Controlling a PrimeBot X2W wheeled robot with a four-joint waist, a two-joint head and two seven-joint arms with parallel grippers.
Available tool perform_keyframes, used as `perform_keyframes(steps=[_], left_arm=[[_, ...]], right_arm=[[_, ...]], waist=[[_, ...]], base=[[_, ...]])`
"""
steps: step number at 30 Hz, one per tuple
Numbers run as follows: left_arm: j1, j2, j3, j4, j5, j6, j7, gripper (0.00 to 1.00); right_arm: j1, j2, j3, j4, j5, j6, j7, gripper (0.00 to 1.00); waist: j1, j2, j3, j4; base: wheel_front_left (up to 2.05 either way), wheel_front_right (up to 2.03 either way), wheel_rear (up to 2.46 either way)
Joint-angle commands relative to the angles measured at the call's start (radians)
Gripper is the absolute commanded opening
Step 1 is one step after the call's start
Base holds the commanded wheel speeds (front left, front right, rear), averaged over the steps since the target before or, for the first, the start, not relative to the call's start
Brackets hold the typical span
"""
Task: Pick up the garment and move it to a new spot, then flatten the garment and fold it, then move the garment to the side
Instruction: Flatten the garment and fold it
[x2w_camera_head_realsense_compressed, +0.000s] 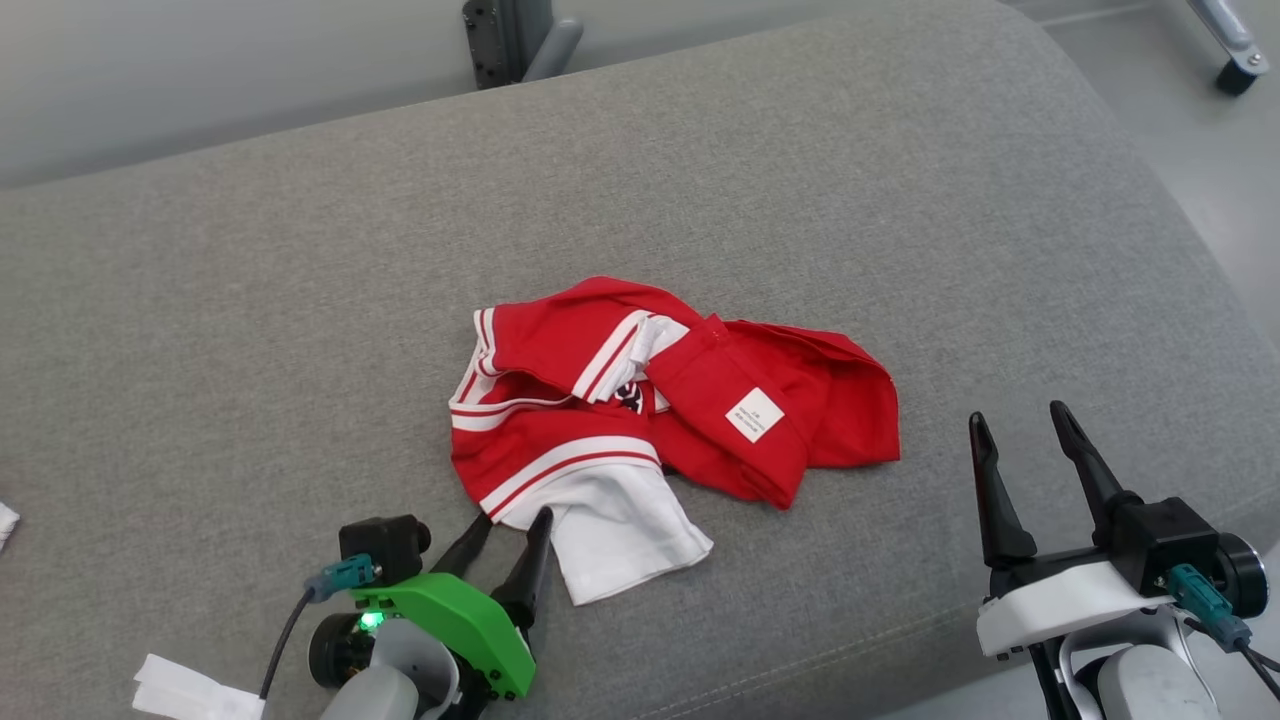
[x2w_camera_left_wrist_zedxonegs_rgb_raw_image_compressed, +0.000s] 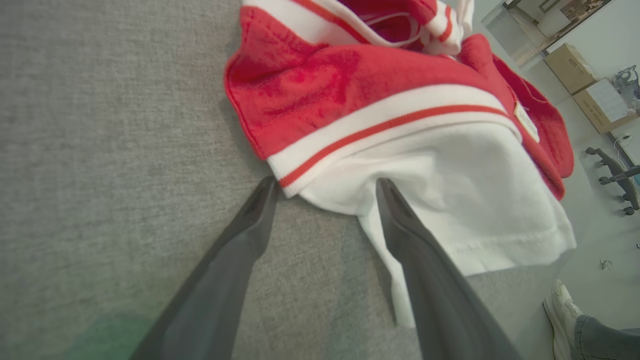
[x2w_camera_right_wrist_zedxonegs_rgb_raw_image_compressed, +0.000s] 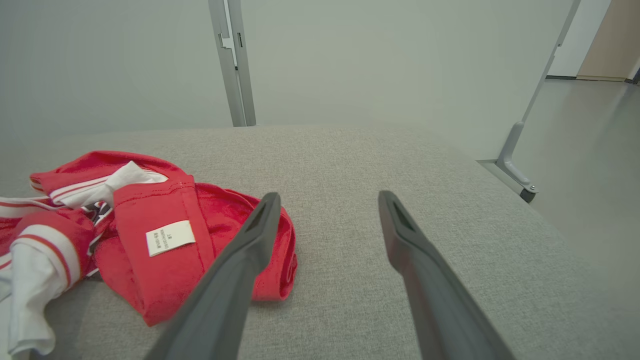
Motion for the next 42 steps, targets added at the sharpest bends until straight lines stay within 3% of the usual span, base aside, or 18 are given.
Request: perform_keyframes(steps=[1, 4, 5, 6, 7, 8, 15, 19, 31, 35, 42], left_arm=[[-0.022, 0.016, 0.007, 0.027, -0.003, 0.001, -0.001, 1.00], [-0.033, 0.018, 0.010, 0.073, -0.010, 0.003, -0.020, 1.00], [-0.038, 0.016, 0.005, 0.079, -0.016, 0.003, -0.024, 0.78], [-0.045, 0.019, -0.003, 0.082, -0.018, 0.002, -0.033, 0.27], [-0.049, 0.025, -0.018, 0.081, -0.015, 0.002, -0.036, 0.04], [-0.049, 0.032, -0.036, 0.078, -0.013, 0.002, -0.038, 0.00], [-0.064, 0.111, 0.012, -0.021, -0.079, 0.002, -0.085, 0.00], [-0.097, 0.191, 0.066, -0.117, -0.091, 0.034, -0.063, 0.00], [-0.237, 0.468, 0.193, -0.453, -0.081, 0.144, 0.162, 0.00], [-0.304, 0.484, 0.170, -0.539, -0.069, 0.164, 0.243, 0.00], [-0.400, 0.429, 0.083, -0.608, -0.043, 0.163, 0.317, 0.00]], right_arm=[[-0.014, 0.004, -0.004, -0.002, 0.005, -0.001, -0.003, 1.00], [-0.014, 0.008, -0.010, -0.003, 0.004, -0.001, -0.003, 1.00], [-0.013, 0.009, -0.013, -0.005, 0.004, -0.001, -0.003, 1.00], [-0.010, 0.011, -0.016, -0.006, 0.003, -0.001, -0.003, 1.00], [-0.004, 0.012, -0.018, -0.005, 0.001, -0.001, -0.003, 1.00], [0.002, 0.012, -0.021, -0.003, 0.000, -0.001, -0.003, 1.00], [0.023, 0.001, -0.032, 0.009, -0.006, -0.001, -0.003, 1.00], [0.029, -0.005, -0.029, 0.010, 0.003, -0.001, -0.003, 1.00], [0.051, -0.016, -0.001, 0.028, 0.006, -0.001, -0.003, 1.00], [0.053, -0.013, 0.006, 0.031, 0.010, -0.001, -0.003, 1.00], [0.034, -0.004, 0.030, 0.039, 0.016, -0.001, -0.003, 1.00]], waist=[[0.0000, 0.0000, 0.034, -0.040], [0.0000, 0.0000, 0.039, -0.046], [0.0000, 0.0000, 0.041, -0.044], [0.0000, 0.0000, 0.041, -0.042], [0.0000, 0.0000, 0.040, -0.038], [0.0000, 0.0000, 0.037, -0.033], [0.0000, 0.0000, -0.002, 0.023], [0.0000, 0.0000, -0.031, 0.064], [0.0000, 0.0000, -0.107, 0.122], [0.0000, 0.0000, -0.116, 0.122], [0.0000, 0.0000, -0.119, 0.084]], base=[[0.00, 0.00, 0.00], [0.00, 0.00, 0.00], [0.00, 0.00, 0.00], [0.00, 0.00, 0.00], [0.00, 0.00, 0.00], [0.00, 0.00, 0.00], [0.00, 0.00, 0.00], [0.00, 0.00, 0.00], [0.00, 0.00, 0.00], [0.00, 0.00, 0.00], [0.00, 0.00, 0.00]])
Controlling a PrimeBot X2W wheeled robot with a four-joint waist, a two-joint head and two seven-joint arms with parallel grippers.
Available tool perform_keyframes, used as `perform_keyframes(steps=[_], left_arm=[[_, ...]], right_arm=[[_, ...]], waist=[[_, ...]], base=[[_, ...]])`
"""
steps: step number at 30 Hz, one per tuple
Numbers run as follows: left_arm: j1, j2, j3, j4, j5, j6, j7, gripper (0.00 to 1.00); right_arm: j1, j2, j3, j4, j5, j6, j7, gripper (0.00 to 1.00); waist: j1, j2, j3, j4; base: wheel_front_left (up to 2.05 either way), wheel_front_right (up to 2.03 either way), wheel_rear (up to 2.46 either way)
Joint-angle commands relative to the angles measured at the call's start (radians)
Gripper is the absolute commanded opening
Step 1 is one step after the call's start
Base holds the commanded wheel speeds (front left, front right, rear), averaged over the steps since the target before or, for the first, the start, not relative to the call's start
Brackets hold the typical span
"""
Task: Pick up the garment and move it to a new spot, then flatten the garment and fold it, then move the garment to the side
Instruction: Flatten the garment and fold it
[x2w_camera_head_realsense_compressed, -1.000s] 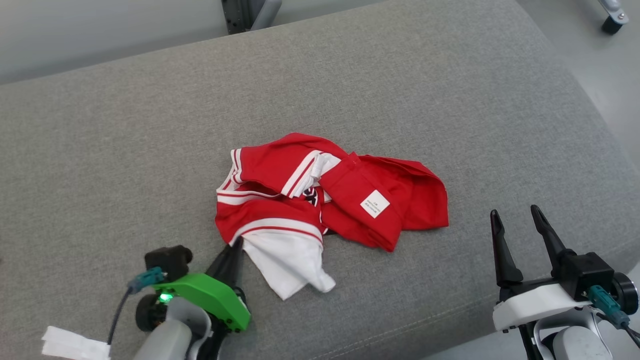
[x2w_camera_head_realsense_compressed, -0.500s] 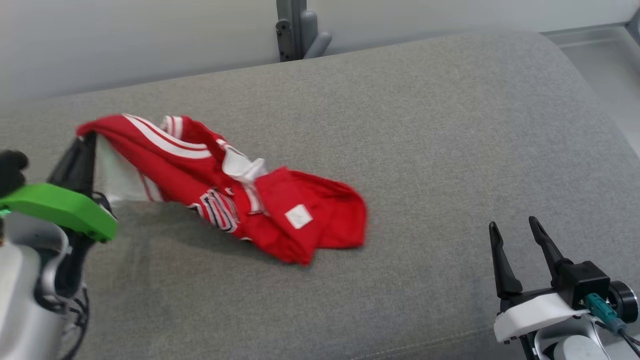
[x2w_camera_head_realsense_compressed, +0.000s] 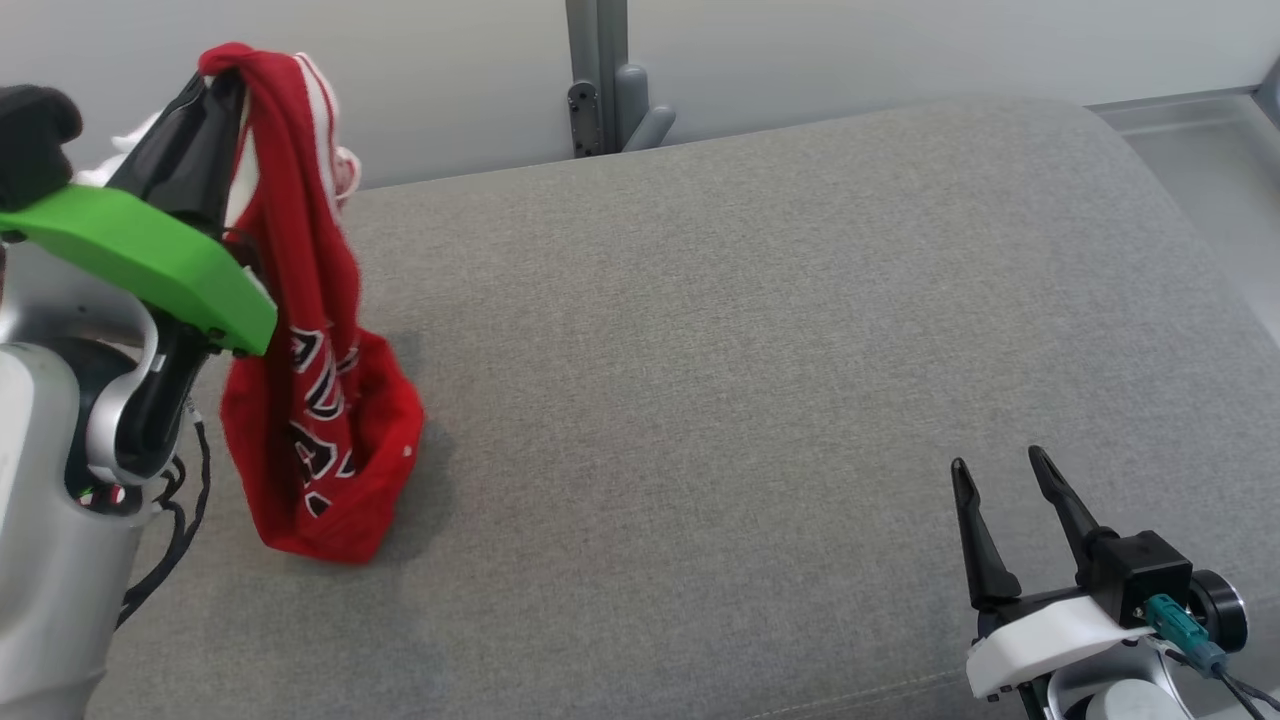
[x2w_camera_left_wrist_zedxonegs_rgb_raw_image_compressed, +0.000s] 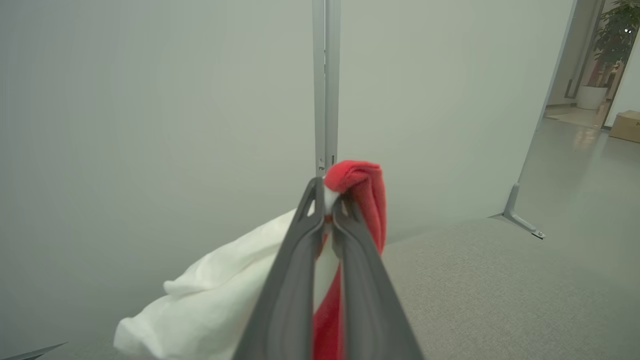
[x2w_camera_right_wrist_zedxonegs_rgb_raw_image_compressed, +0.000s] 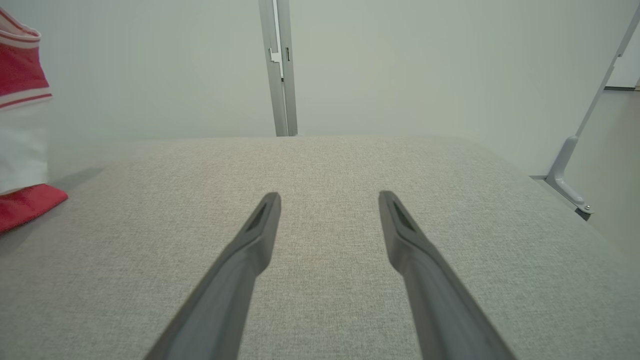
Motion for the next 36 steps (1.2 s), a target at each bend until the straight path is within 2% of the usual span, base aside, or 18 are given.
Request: perform_keyframes(steps=[1, 10, 15, 19, 24, 30, 36], left_arm=[[-0.020, -0.003, -0.001, -0.006, 0.011, -0.003, 0.005, 0.00], [-0.096, -0.045, -0.076, -0.128, 0.001, -0.026, 0.075, 0.00], [-0.084, -0.055, -0.098, -0.190, -0.015, -0.019, 0.110, 0.00], [-0.068, -0.060, -0.114, -0.189, -0.020, -0.012, 0.133, 0.00], [-0.094, -0.078, -0.146, -0.102, -0.010, -0.024, 0.142, 0.00], [-0.152, -0.095, -0.189, 0.094, 0.033, -0.061, 0.119, 0.00], [-0.179, -0.075, -0.202, 0.266, 0.059, -0.105, 0.063, 0.00]], right_arm=[[-0.007, -0.001, 0.001, 0.000, 0.005, -0.001, -0.003, 1.00], [-0.003, 0.000, -0.011, 0.003, 0.006, -0.001, -0.003, 1.00], [0.007, 0.007, -0.014, 0.005, 0.008, -0.001, -0.003, 1.00], [-0.002, 0.010, -0.005, 0.007, 0.014, -0.001, -0.003, 1.00], [-0.033, 0.019, 0.019, 0.004, 0.022, -0.001, -0.003, 1.00], [-0.075, 0.031, 0.048, 0.009, 0.046, -0.001, -0.003, 1.00], [-0.105, 0.035, 0.071, 0.001, 0.110, -0.001, -0.003, 1.00]], waist=[[0.0000, -0.0001, -0.001, -0.017], [0.0000, -0.0001, 0.004, -0.105], [0.0000, -0.0001, 0.004, -0.152], [0.0000, -0.0001, 0.014, -0.190], [0.0000, -0.0001, 0.064, -0.237], [0.0000, -0.0001, 0.164, -0.298], [0.0000, -0.0001, 0.255, -0.338]], base=[[0.00, 0.00, 0.00], [0.00, 0.00, 0.00], [0.00, 0.00, 0.00], [0.00, 0.00, 0.00], [0.00, 0.00, 0.00], [0.00, 0.00, 0.00], [0.00, 0.00, 0.00]])
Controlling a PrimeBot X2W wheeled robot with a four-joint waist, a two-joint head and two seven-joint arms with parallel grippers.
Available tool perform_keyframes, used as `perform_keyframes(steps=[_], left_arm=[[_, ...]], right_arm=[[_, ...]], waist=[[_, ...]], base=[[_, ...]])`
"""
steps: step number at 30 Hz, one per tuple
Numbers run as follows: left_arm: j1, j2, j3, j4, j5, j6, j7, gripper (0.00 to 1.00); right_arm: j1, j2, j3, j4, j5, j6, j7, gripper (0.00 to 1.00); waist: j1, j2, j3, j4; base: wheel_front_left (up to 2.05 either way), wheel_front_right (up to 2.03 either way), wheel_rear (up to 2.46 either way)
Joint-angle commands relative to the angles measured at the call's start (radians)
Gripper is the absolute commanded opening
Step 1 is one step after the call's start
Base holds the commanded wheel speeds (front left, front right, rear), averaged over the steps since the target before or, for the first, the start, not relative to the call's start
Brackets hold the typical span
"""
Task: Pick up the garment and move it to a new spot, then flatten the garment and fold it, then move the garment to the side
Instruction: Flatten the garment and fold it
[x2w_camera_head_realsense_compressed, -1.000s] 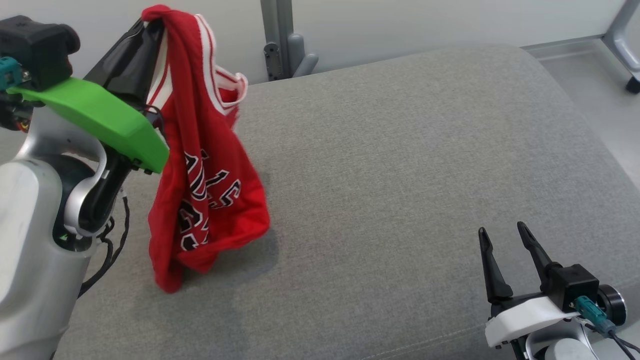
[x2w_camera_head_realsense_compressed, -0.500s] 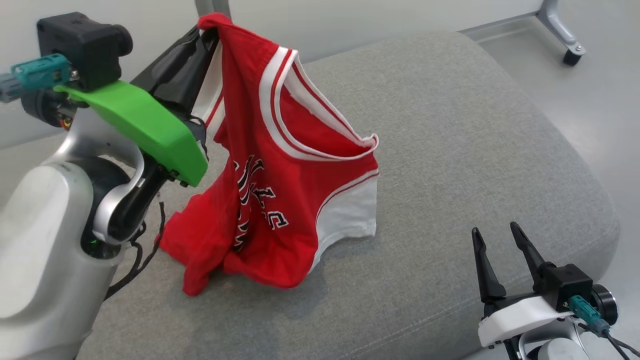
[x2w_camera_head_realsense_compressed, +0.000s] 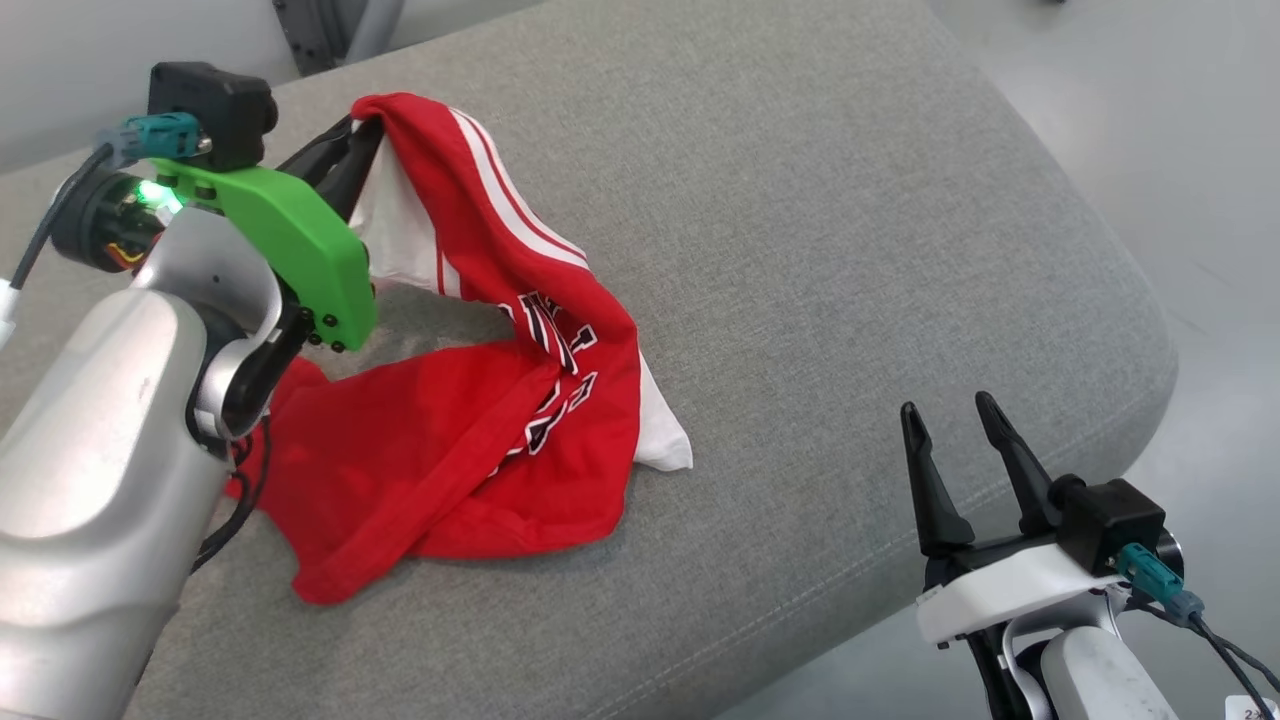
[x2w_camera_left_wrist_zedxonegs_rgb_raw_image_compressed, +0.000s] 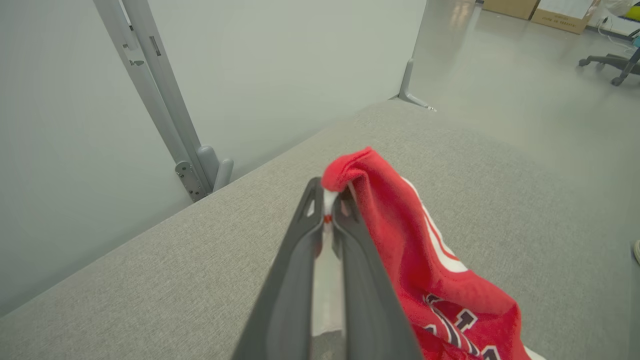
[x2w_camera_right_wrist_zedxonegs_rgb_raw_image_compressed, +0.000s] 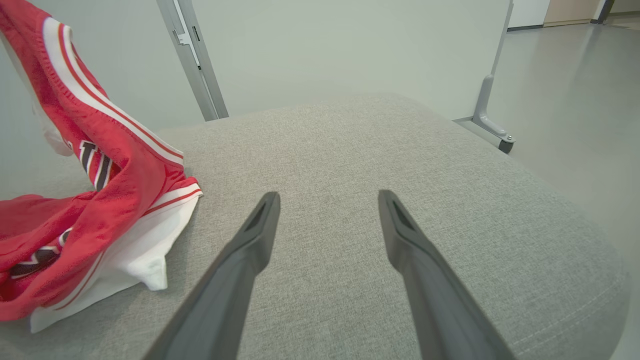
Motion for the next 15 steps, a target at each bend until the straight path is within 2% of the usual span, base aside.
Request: perform_keyframes(steps=[1, 2, 3, 4, 5, 12, 15], left_arm=[[-0.025, 0.029, 0.000, 0.066, 0.031, -0.015, -0.039, 0.00], [-0.027, 0.038, 0.002, 0.087, 0.038, -0.017, -0.061, 0.10], [-0.026, 0.045, 0.004, 0.109, 0.043, -0.017, -0.076, 0.26], [-0.022, 0.051, 0.008, 0.131, 0.049, -0.015, -0.092, 0.75], [-0.020, 0.057, 0.011, 0.146, 0.052, -0.013, -0.103, 1.00], [0.020, 0.094, 0.011, 0.143, 0.037, -0.023, -0.102, 1.00], [0.073, 0.111, 0.045, 0.072, 0.002, 0.011, -0.109, 1.00]], right_arm=[[-0.026, 0.002, 0.003, -0.008, 0.030, -0.001, -0.003, 1.00], [-0.031, 0.002, 0.002, -0.008, 0.037, -0.001, -0.003, 1.00], [-0.034, 0.002, 0.001, -0.010, 0.043, -0.001, -0.003, 1.00], [-0.036, 0.002, -0.003, -0.011, 0.048, -0.001, -0.003, 1.00], [-0.037, 0.002, -0.008, -0.011, 0.051, -0.001, -0.003, 1.00], [-0.037, 0.001, -0.039, -0.012, 0.035, -0.001, -0.003, 1.00], [-0.028, 0.001, -0.056, -0.015, 0.014, -0.001, -0.003, 1.00]], waist=[[-0.0001, -0.0001, 0.104, -0.059], [-0.0001, -0.0001, 0.111, -0.059], [-0.0001, -0.0001, 0.118, -0.058], [-0.0001, -0.0001, 0.121, -0.055], [-0.0001, -0.0001, 0.125, -0.050], [-0.0001, -0.0001, 0.110, 0.001], [-0.0001, -0.0001, 0.085, 0.029]], base=[[0.00, 0.00, 0.00], [0.00, 0.00, 0.00], [0.00, 0.00, 0.00], [0.00, 0.00, 0.00], [0.00, 0.00, 0.00], [0.00, 0.00, 0.00], [0.00, 0.00, 0.00]])
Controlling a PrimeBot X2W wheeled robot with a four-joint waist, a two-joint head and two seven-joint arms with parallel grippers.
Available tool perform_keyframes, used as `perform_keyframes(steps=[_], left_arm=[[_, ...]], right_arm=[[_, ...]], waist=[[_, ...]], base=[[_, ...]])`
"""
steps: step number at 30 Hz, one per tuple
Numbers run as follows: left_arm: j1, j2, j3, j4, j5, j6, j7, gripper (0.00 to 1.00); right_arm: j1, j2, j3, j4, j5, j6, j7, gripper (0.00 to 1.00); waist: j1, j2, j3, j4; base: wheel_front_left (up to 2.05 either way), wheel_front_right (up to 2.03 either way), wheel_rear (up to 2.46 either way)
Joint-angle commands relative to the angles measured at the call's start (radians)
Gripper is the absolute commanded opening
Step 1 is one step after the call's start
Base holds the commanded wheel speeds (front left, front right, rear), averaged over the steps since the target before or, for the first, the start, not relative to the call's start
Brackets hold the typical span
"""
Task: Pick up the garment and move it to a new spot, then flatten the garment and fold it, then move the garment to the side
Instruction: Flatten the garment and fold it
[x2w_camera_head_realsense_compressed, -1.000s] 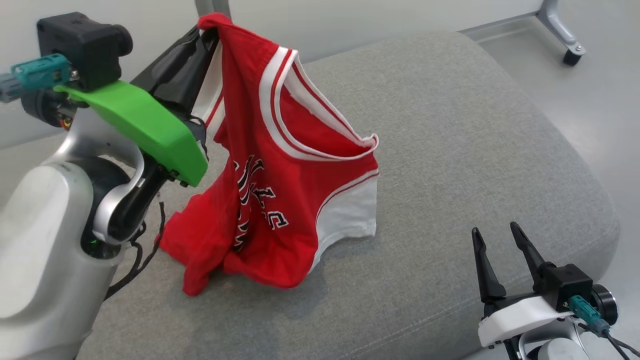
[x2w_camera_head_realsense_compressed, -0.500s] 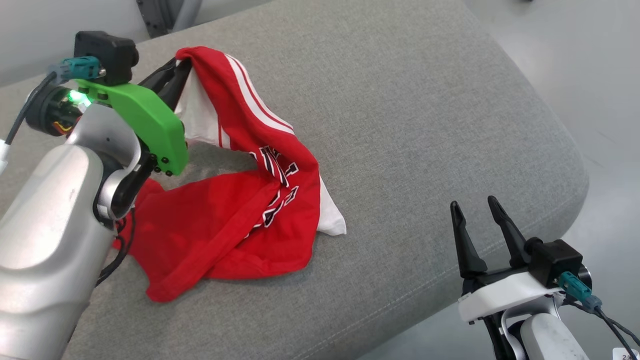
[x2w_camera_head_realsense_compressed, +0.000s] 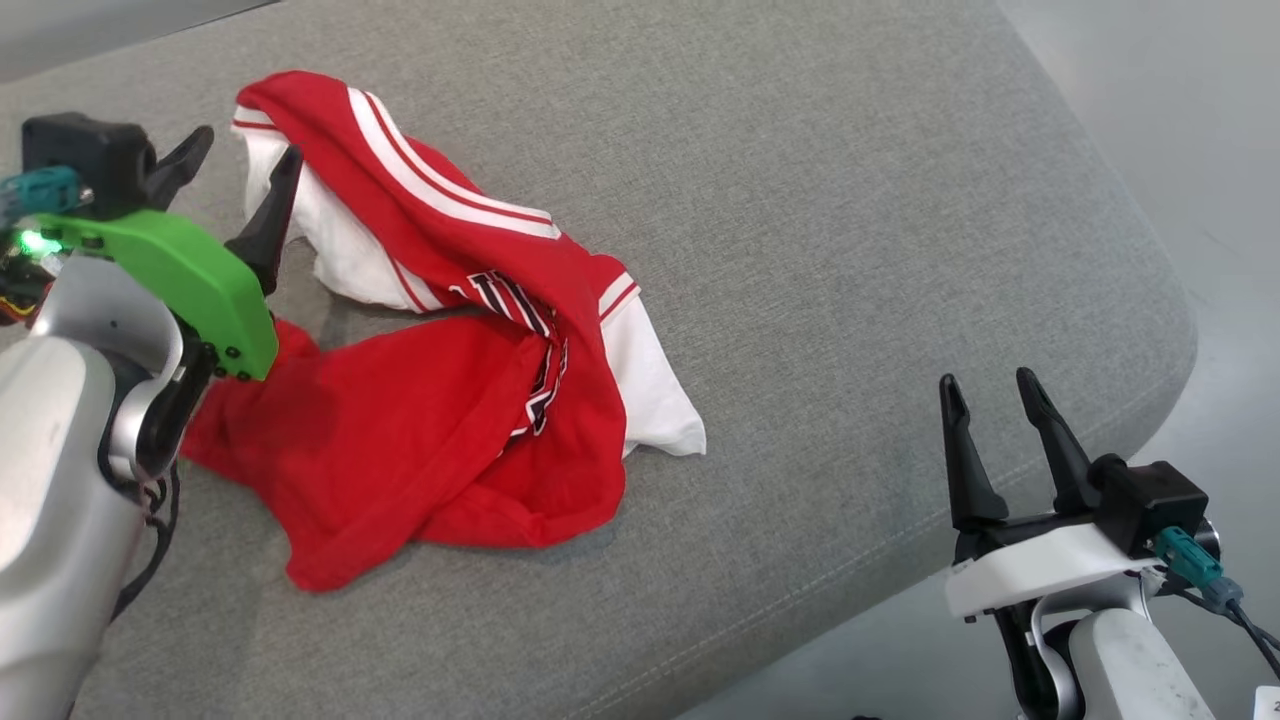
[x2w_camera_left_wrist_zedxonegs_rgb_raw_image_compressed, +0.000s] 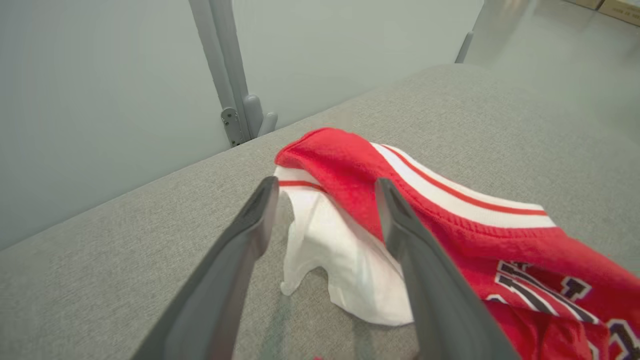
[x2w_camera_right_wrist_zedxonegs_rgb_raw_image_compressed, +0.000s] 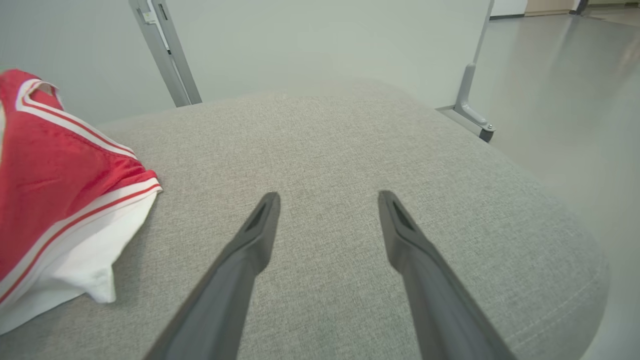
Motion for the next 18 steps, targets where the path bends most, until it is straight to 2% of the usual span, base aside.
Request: perform_keyframes(steps=[1, 6, 10, 13, 18], left_arm=[[0.041, 0.010, 0.010, -0.033, -0.018, 0.021, -0.004, 1.00], [0.214, 0.037, 0.031, -0.208, -0.044, 0.112, 0.007, 1.00], [0.387, 0.011, -0.004, -0.338, -0.070, 0.160, 0.008, 1.00], [0.471, -0.019, -0.055, -0.386, -0.074, 0.173, 0.014, 1.00], [0.501, -0.042, -0.152, -0.362, -0.022, 0.139, 0.017, 1.00]], right_arm=[[0.007, -0.001, -0.010, -0.004, -0.015, -0.001, -0.003, 1.00], [0.021, 0.000, -0.026, -0.010, -0.052, -0.001, -0.003, 1.00], [0.017, -0.001, -0.039, -0.019, -0.071, -0.001, -0.003, 1.00], [0.015, -0.001, -0.047, -0.024, -0.086, -0.001, -0.003, 1.00], [0.003, -0.001, -0.053, -0.032, -0.112, -0.001, -0.003, 1.00]], waist=[[-0.0002, 0.0000, -0.041, 0.046], [-0.0002, 0.0000, -0.072, 0.105], [-0.0002, 0.0000, -0.071, 0.147], [-0.0002, 0.0000, -0.056, 0.182], [-0.0002, 0.0000, -0.033, 0.224]], base=[[0.00, 0.00, 0.00], [0.00, 0.00, 0.00], [0.00, 0.00, 0.00], [0.00, 0.00, 0.00], [0.00, 0.00, 0.00]])
